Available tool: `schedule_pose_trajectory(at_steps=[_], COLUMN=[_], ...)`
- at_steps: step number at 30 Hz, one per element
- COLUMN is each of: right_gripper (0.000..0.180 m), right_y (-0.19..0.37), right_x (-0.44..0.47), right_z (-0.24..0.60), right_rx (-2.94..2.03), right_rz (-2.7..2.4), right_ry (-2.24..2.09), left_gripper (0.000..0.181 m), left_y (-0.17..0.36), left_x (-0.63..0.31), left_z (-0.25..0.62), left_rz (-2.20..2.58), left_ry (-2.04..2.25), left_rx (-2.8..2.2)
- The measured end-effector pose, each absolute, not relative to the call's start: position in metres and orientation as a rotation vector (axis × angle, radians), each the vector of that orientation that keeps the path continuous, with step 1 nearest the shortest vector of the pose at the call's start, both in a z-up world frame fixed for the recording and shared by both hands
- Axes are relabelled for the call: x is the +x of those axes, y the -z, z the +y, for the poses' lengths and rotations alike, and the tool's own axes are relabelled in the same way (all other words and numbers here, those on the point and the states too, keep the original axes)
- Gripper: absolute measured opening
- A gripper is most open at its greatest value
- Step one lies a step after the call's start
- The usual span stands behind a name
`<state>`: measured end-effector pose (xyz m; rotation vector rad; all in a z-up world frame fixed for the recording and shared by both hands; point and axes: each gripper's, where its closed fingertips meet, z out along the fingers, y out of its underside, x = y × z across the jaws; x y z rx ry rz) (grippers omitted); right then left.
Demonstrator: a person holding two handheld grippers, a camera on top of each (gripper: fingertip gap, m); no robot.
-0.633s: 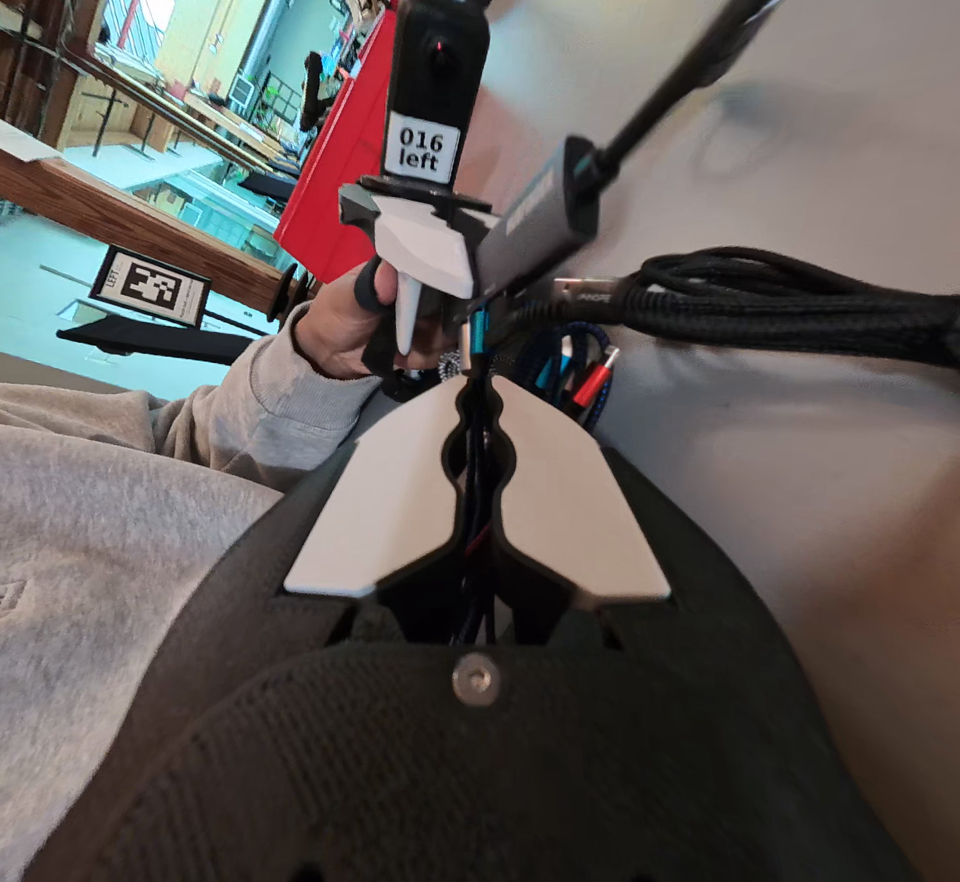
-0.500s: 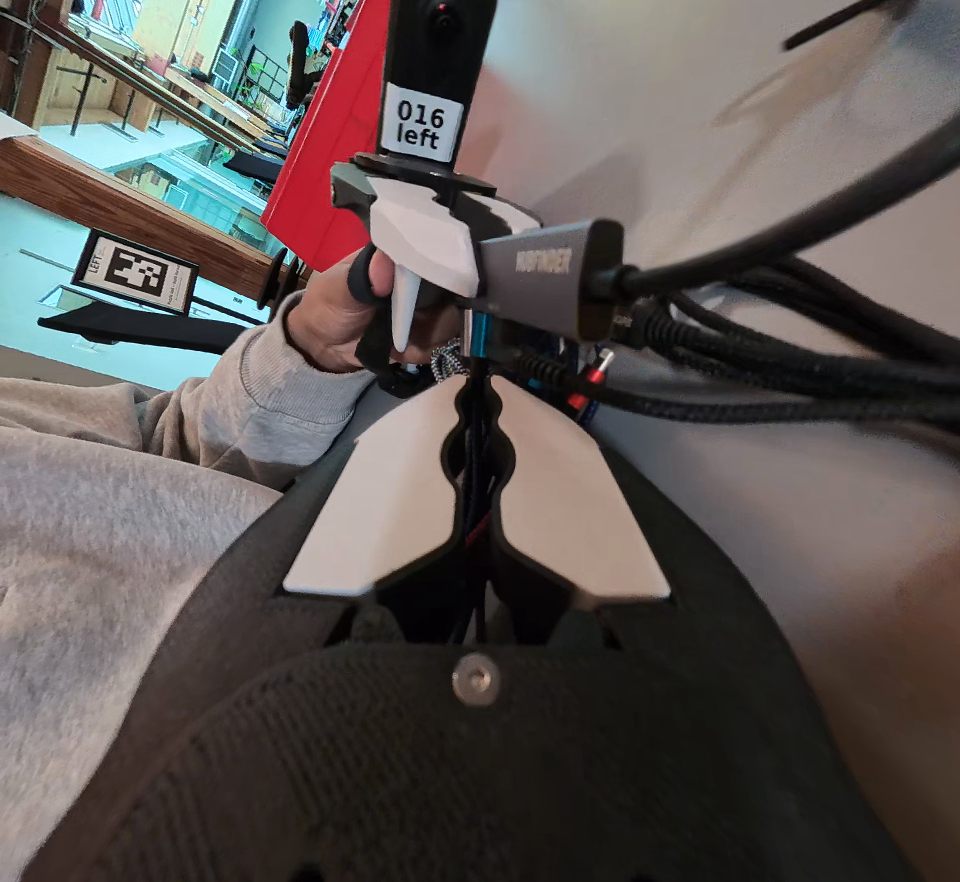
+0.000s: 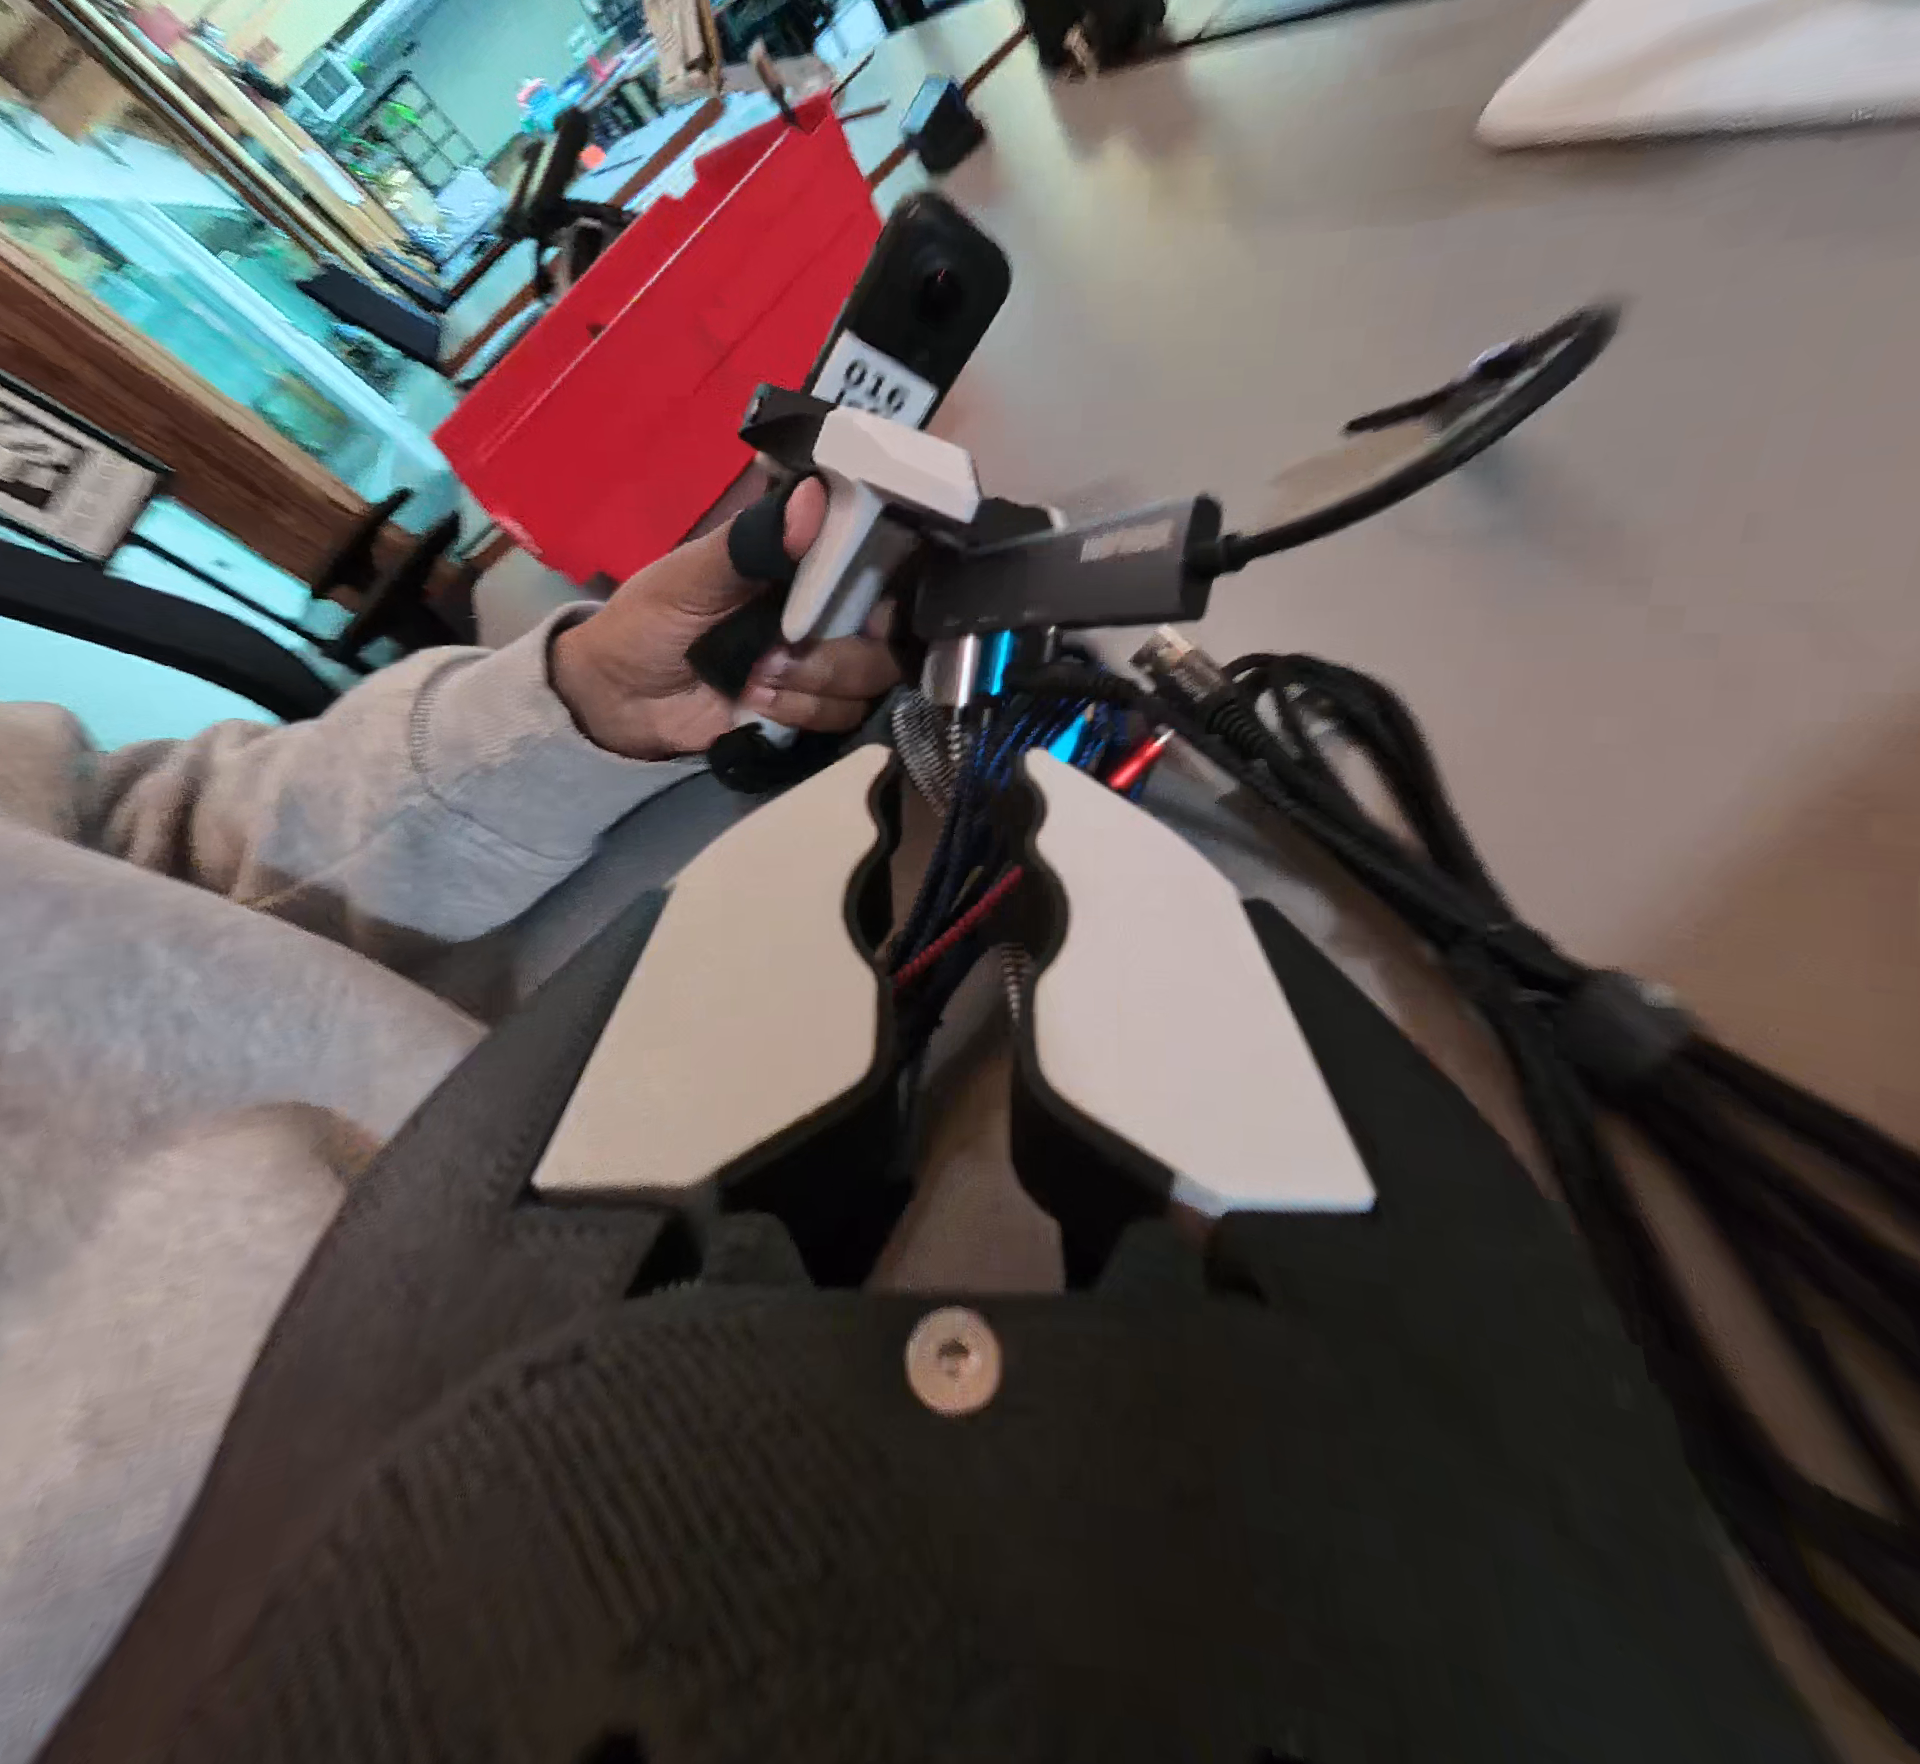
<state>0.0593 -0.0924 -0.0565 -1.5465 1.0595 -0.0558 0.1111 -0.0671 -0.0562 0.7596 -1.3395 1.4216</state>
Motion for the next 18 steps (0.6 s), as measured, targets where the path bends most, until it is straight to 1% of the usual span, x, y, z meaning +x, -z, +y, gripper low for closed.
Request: schedule_pose_trajectory(at_steps=[1,2,3,5,6,7,12,18], right_gripper=[0.026,0.038,0.059,0.121,0.142,0.147,0.147,0.148], right_y=[0.051,0.047,0.044,0.047,0.054,0.065,0.096,0.140], right_x=[0.062,0.065,0.069,0.079,0.082,0.082,0.086,0.085], right_z=[-0.100,-0.109,-0.117,-0.126,-0.125,-0.122,-0.093,-0.091], right_rx=[-1.556,-1.564,-1.571,-1.602,-1.643,-1.705,-1.871,-2.186], right_rz=[1.046,1.034,1.016,0.998,1.006,1.020,1.069,1.146], right_ry=[0.147,0.249,0.355,0.515,0.533,0.516,0.404,0.397], left_gripper=[0.027,0.029,0.031,0.030,0.031,0.031,0.031,0.030], left_y=[0.051,0.046,0.043,0.042,0.043,0.043,0.044,0.045], left_x=[0.117,0.122,0.126,0.130,0.131,0.131,0.130,0.127], left_z=[-0.063,-0.059,-0.056,-0.052,-0.051,-0.051,-0.053,-0.054], left_rz=[-1.313,-1.290,-1.284,-1.316,-1.330,-1.334,-1.332,-1.392], left_ry=[-1.464,-1.503,-1.535,-1.567,-1.573,-1.576,-1.572,-1.577], left_rx=[0.762,0.766,0.773,0.783,0.784,0.784,0.782,0.771])
